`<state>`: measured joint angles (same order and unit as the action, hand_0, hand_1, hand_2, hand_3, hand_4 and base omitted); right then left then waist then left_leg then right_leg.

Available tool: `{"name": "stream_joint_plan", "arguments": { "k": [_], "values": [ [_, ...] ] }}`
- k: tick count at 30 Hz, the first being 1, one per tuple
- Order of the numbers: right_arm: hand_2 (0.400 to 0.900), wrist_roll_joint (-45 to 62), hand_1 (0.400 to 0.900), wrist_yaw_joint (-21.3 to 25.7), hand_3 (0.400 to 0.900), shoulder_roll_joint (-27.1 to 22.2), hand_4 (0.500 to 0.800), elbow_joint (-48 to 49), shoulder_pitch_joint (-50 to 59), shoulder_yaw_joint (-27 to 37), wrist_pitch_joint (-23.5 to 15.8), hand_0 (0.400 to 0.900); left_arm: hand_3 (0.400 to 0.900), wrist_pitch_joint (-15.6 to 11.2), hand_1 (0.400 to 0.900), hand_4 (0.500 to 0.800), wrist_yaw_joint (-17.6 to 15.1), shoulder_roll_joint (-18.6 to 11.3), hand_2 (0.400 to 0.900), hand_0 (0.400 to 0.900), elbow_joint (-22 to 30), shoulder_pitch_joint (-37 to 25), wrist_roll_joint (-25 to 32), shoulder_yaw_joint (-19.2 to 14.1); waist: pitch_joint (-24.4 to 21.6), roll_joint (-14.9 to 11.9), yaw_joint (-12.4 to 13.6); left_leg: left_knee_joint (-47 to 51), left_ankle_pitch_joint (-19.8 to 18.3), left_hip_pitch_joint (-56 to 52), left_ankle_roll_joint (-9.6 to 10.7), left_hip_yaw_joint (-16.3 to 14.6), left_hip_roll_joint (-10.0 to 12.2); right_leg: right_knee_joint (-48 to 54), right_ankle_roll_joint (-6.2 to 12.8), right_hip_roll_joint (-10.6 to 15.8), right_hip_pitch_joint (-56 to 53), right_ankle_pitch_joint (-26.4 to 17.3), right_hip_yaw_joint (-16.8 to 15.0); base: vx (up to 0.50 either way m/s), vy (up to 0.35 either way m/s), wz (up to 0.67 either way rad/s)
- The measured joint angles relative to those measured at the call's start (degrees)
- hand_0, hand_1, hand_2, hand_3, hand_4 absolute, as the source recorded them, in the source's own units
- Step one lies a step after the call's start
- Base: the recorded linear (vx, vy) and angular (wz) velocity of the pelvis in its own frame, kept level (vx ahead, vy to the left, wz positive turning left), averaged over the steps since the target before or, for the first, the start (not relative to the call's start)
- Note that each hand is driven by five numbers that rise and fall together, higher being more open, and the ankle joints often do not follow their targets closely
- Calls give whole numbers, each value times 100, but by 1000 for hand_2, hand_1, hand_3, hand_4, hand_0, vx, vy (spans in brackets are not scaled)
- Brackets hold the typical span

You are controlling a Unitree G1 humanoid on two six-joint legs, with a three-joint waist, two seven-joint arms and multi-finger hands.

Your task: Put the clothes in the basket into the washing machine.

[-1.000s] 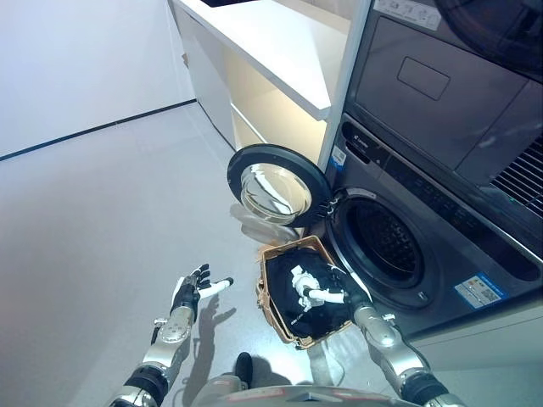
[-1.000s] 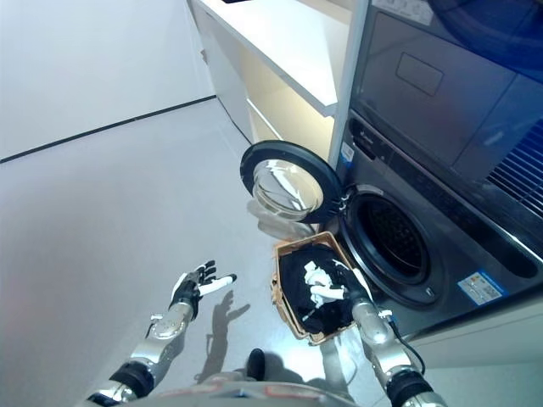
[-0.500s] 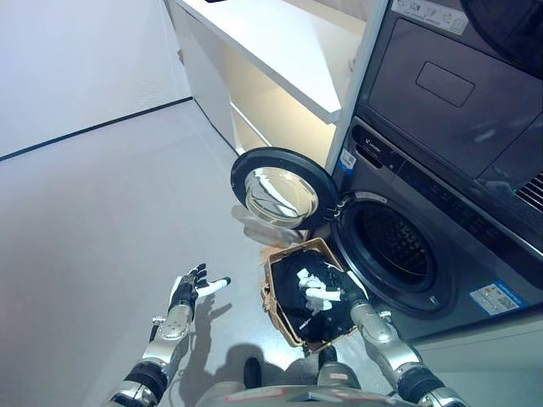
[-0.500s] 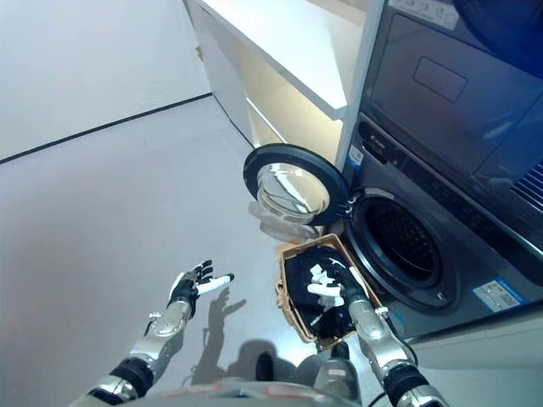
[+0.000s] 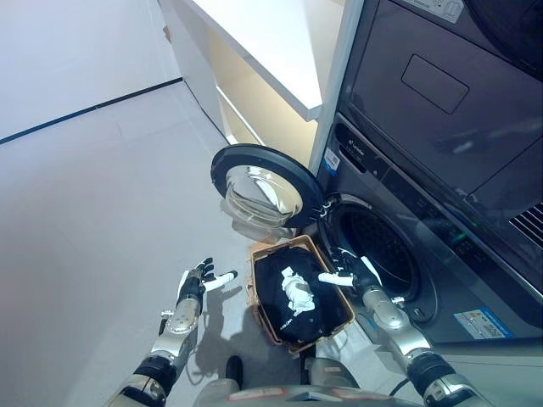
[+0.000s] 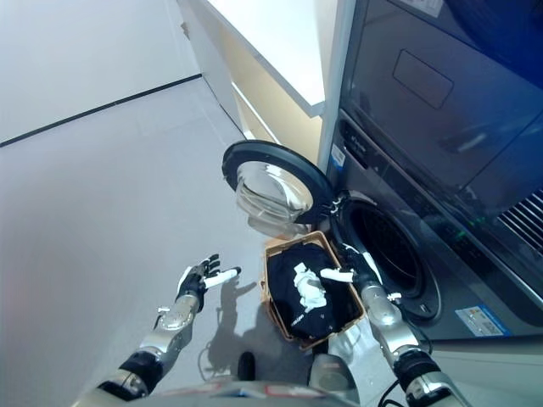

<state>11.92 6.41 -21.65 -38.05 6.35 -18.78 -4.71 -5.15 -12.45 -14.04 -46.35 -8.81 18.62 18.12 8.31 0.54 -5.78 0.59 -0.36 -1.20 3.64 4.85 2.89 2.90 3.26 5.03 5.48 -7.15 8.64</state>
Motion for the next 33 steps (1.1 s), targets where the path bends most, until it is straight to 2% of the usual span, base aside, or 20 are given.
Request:
{"name": "stream_joint_plan", "arguments": {
  "k": [2,7,9,11,12,13,15,17,18,19,21,22,25,26,29,33],
  "values": [
    [900,-1,900,-16,900,8,800,4,-45,0,-6,900,900,0,900,800,-2,-2,900,900,-29,-3,0,4,-24,52,-41,-10,-22,-30,34,0,58,7,-14,-90,-22,83,-35,103,-259,-32],
    [900,-4,900,-34,900,12,800,-4,-79,-6,-30,900,900,-4,900,800,-43,-23,900,900,-170,-42,0,9,-25,120,-30,-344,-146,-42,162,0,201,-107,-156,-295,10,195,-418,58,-149,-48],
    [900,-1,900,6,900,-14,800,-15,-65,-6,-37,900,900,-4,900,800,-97,-25,900,900,-242,-55,-25,87,-28,125,27,-529,-146,-31,161,55,176,-115,-177,-344,47,189,-658,17,-20,-68],
    [900,18,900,110,900,-97,800,-21,13,-29,-66,900,900,-15,900,800,-191,-31,900,900,-337,-199,-172,236,-37,82,61,-1107,-141,364,147,110,19,-158,-269,-260,251,141,-968,-7,37,-81],
    [900,43,900,188,900,-180,800,-46,139,-74,-85,900,900,-13,900,800,-238,-32,900,900,-431,-367,-370,318,1,23,89,-1572,-191,779,90,111,-91,-250,-359,-182,439,105,-1212,16,67,-83],
    [900,43,900,222,900,-248,800,-60,260,-113,-90,900,900,-13,900,800,-320,-55,900,900,-447,-474,-557,396,37,-10,113,-1574,-258,984,64,149,-164,-306,-364,-148,604,73,-1398,42,75,-75],
    [900,41,900,274,900,-268,800,-119,333,-150,-108,900,900,-16,900,800,-479,-123,900,900,-481,-591,-929,515,65,11,118,-1034,-242,993,47,156,-51,-406,-356,-202,730,67,-1582,-2,93,-49],
    [900,41,900,340,900,-351,800,-118,356,-184,-291,900,900,-51,900,800,-666,-231,900,900,-493,-768,-1326,710,175,67,43,-767,-225,1039,24,-29,45,-556,-289,-284,909,111,-1644,-136,136,-45],
    [900,40,900,358,900,-443,800,-104,432,-256,-397,900,900,-137,900,800,-791,-285,900,900,-489,-841,-1521,762,197,198,22,-680,-213,1150,-32,-158,108,-675,-235,-381,1129,110,-1676,-177,184,-51],
    [900,42,900,396,900,-460,800,-105,562,-278,-447,900,900,-185,900,800,-907,-390,900,900,-497,-988,-1700,824,335,188,-1,-621,74,1250,156,-221,98,-756,-161,-380,1349,65,-1753,-151,175,-51],
    [900,41,900,481,900,-468,800,-55,764,-301,-537,900,900,-204,900,800,-1118,-639,900,900,-504,-1355,-2138,1056,563,152,-99,-513,221,1600,20,-542,48,-855,104,-276,1785,100,-1811,-128,160,-56],
    [900,40,900,509,900,-476,800,-17,780,-303,-539,900,900,-238,900,800,-1211,-732,900,900,-505,-1548,-2360,1173,690,137,-169,-440,312,1704,38,-659,13,-999,100,-273,1891,135,-1786,-113,148,-58],
    [900,43,900,569,900,-478,800,-8,946,-460,-550,900,900,-249,900,800,-1522,-972,900,900,-566,-1924,-3064,1522,1151,74,-184,-270,447,1743,-1,-944,-76,-800,220,-235,2050,-55,-2066,-145,104,-33],
    [900,40,900,597,900,-491,800,40,976,-537,-605,900,900,-246,900,800,-1727,-1066,900,900,-656,-2056,-3387,1776,1174,82,-198,-291,441,1895,-18,-999,-82,-738,237,-194,2181,-111,-2120,-132,71,-10],
    [900,43,900,708,900,-512,800,113,1120,-602,-792,900,900,-172,900,800,-2021,-1131,900,900,-924,-2539,-4115,2067,1428,70,-261,-302,447,2154,-17,-1011,-90,-619,240,-181,2383,-179,-2122,-133,49,3],
    [900,69,900,918,900,-655,800,121,1558,-656,-1058,900,900,28,900,800,-2431,-1258,900,900,-1130,-3430,-4831,2728,1810,20,-342,-448,448,2702,-7,-945,-104,-657,228,-167,2843,-233,-2056,-131,36,12]
  ]
}}
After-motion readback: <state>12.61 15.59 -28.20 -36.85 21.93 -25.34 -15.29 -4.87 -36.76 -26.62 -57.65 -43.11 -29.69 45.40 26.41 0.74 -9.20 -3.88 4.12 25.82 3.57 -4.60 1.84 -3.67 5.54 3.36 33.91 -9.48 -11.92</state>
